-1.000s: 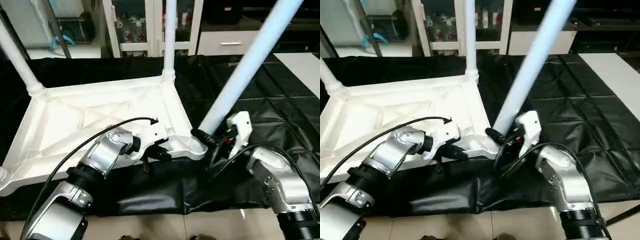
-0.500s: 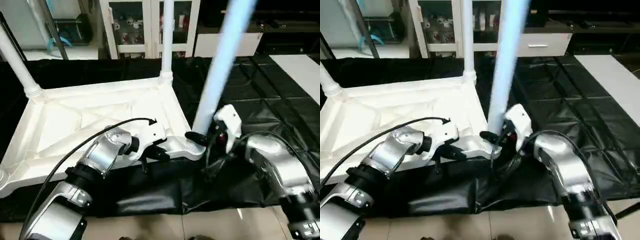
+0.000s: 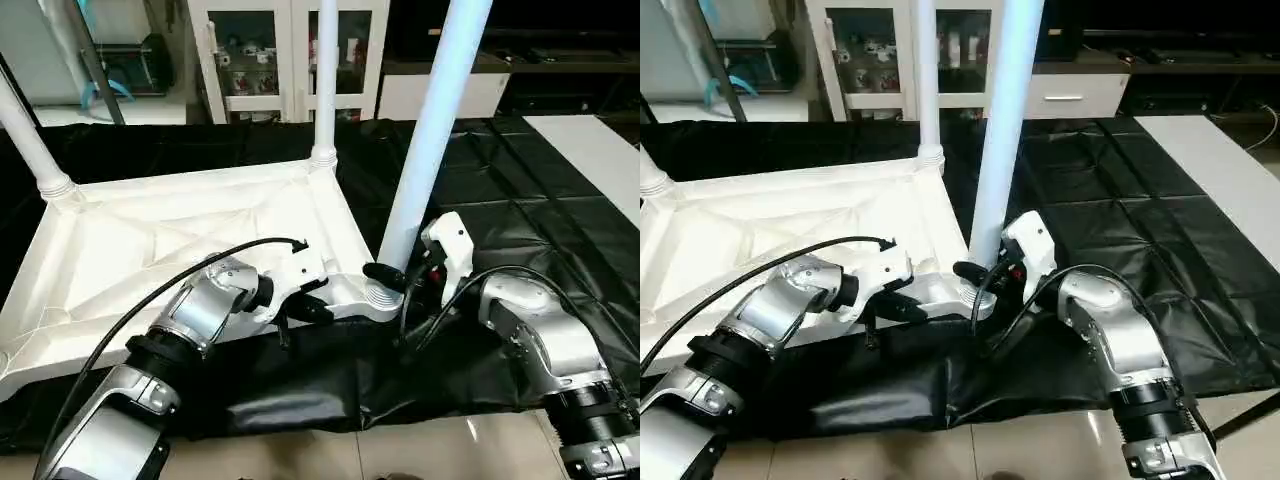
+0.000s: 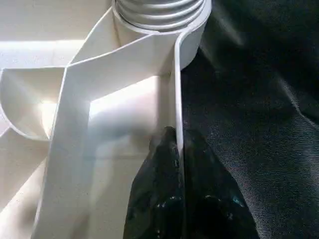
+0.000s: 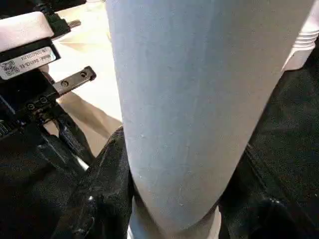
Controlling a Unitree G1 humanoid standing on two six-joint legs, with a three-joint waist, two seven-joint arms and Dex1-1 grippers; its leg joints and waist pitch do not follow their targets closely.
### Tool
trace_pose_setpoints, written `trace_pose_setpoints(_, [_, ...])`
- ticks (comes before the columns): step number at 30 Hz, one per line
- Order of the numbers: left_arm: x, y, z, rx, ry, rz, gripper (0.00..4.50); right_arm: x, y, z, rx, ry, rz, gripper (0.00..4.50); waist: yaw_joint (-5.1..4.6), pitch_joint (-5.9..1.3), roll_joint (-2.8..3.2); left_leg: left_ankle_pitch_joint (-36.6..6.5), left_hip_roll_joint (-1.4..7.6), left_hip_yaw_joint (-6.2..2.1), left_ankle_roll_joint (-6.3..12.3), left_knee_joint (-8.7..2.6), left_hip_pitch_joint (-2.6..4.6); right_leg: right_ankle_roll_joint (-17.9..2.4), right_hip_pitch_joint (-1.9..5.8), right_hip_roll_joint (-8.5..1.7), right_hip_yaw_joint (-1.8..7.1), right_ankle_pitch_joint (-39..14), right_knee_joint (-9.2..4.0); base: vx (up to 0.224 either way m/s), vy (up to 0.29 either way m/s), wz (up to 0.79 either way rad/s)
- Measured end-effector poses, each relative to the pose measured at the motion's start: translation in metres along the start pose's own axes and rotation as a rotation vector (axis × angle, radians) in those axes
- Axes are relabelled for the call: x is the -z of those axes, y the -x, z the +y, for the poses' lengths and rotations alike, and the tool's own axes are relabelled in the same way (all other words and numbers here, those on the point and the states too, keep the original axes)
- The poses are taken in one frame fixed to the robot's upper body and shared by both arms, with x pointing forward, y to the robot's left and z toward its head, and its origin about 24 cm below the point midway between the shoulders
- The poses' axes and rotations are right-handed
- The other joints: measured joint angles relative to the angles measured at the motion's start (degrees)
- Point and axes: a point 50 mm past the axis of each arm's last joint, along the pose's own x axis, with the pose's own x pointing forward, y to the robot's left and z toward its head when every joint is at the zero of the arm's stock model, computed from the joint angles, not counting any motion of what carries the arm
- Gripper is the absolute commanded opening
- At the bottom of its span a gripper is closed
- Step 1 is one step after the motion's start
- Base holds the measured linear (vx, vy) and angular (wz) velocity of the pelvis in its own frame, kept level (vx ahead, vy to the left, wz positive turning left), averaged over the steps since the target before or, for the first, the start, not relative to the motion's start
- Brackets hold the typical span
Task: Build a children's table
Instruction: Insert table leg to table base
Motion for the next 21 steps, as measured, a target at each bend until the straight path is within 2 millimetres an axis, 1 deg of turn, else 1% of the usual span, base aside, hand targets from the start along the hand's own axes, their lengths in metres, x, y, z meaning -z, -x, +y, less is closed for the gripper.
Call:
trace_pose_setpoints(3, [0.0,0.0,0.001,-0.009,0.0,0.002,0.0,0.0,-0.002,-0.001,0.001,0.001,-0.004,1.86,-0.18,0.01,0.02,0.0,-0.08,-0.27,0.0,0.0,-0.08,0.06,0.02,0.0,-0.15,-0.27,-0.31,0.0,0.0,0.0])
trace_pose_setpoints(6, [0.001,0.001,0.001,-0.017,0.002,0.003,0.0,0.001,-0.004,-0.001,0.013,0.011,-0.018,1.86,-0.4,0.04,0.05,-0.01,-0.17,-0.4,0.01,-0.01,-0.07,-0.17,0.03,0.0,-0.18,-0.82,-0.34,0.0,0.0,0.0])
trace_pose_setpoints(8, [0.001,0.0,0.002,-0.037,0.005,0.002,0.0,0.001,-0.008,0.0,0.041,0.024,-0.033,1.86,-0.72,0.06,0.08,-0.01,-0.22,-0.4,0.02,-0.02,-0.06,-0.16,0.02,-0.01,-0.16,-0.88,-0.38,0.0,0.0,0.0])
trace_pose_setpoints(11, [0.0,-0.004,0.004,-0.098,0.019,-0.008,0.0,-0.001,-0.015,-0.003,0.122,0.032,-0.064,1.86,-1.4,0.18,0.34,-0.01,-0.26,-0.47,0.02,-0.02,-0.06,-0.15,0.03,-0.03,-0.25,-0.97,-0.59,0.0,0.0,0.0])
trace_pose_setpoints(13, [-0.004,-0.01,0.006,-0.163,0.071,-0.037,0.0,-0.002,-0.022,-0.008,0.205,0.029,-0.084,1.86,-1.95,0.36,0.83,-0.01,-0.27,-0.74,0.02,-0.03,-0.06,-0.12,0.18,-0.09,-0.75,-1.17,-1.04,0.0,0.0,0.0])
trace_pose_setpoints(14, [-0.007,-0.015,0.006,-0.204,0.099,-0.055,0.0,-0.003,-0.024,-0.012,0.251,0.02,-0.089,1.86,-2.14,0.53,1.16,-0.01,-0.27,-1.01,0.02,-0.05,-0.11,-0.19,0.31,-0.22,-1.27,-1.31,-1.34,0.0,0.0,0.0])
trace_pose_setpoints(15, [-0.009,-0.017,0.007,-0.239,0.122,-0.067,0.0,-0.005,-0.026,-0.015,0.289,0.018,-0.095,1.86,-2.46,0.82,1.36,-0.01,-0.27,-1.19,0.02,-0.32,-0.06,-0.46,0.58,-0.3,-1.74,-1.81,-1.47,0.0,0.0,0.0])
trace_pose_setpoints(16, [-0.012,-0.021,0.006,-0.254,0.14,-0.081,0.0,-0.006,-0.028,-0.017,0.313,0.011,-0.101,1.86,-2.84,0.97,1.36,-0.01,-0.27,-1.16,0.02,-0.7,0.11,-0.97,0.94,-0.36,-1.94,-2.34,-1.43,0.0,0.0,0.0])
trace_pose_setpoints(17, [-0.013,-0.024,0.006,-0.277,0.165,-0.088,0.0,-0.006,-0.033,-0.019,0.342,-0.009,-0.108,1.86,-3.11,1.04,1.32,-0.01,-0.27,-1.0,0.02,-1.17,0.24,-1.46,0.95,-0.42,-2.08,-2.95,-1.33,0.0,0.0,0.0])
trace_pose_setpoints(18, [-0.016,-0.028,0.006,-0.301,0.19,-0.096,0.0,-0.008,-0.036,-0.022,0.377,-0.023,-0.112,1.86,-3.24,1.15,1.27,-0.01,-0.28,-0.75,0.01,-1.75,0.38,-2.09,0.89,-0.54,-2.44,-3.42,-1.26,0.0,0.0,0.0])
trace_pose_setpoints(19, [-0.019,-0.03,0.006,-0.316,0.203,-0.098,0.0,-0.009,-0.038,-0.024,0.398,-0.03,-0.113,1.86,-3.3,1.24,1.12,-0.01,-0.29,-0.49,0.01,-2.16,0.59,-2.09,0.85,-0.83,-2.51,-3.42,-1.36,-0.011,-0.052,0.12])
trace_pose_setpoints(20, [-0.021,-0.033,0.005,-0.328,0.218,-0.101,0.0,-0.011,-0.041,-0.026,0.416,-0.036,-0.114,1.86,-3.43,1.36,0.96,-0.01,-0.29,-0.4,0.0,-2.4,0.82,-2.06,0.57,-1.03,-2.77,-3.44,-1.5,-0.011,-0.052,0.12])
trace_pose_setpoints(21, [-0.024,-0.037,0.006,-0.355,0.252,-0.102,0.0,-0.012,-0.045,-0.029,0.45,-0.051,-0.116,1.86,-3.63,1.52,0.98,-0.01,-0.26,-0.74,0.0,-2.36,0.98,-1.99,0.77,-1.16,-3.52,-3.46,-1.85,0.0,0.0,0.0])
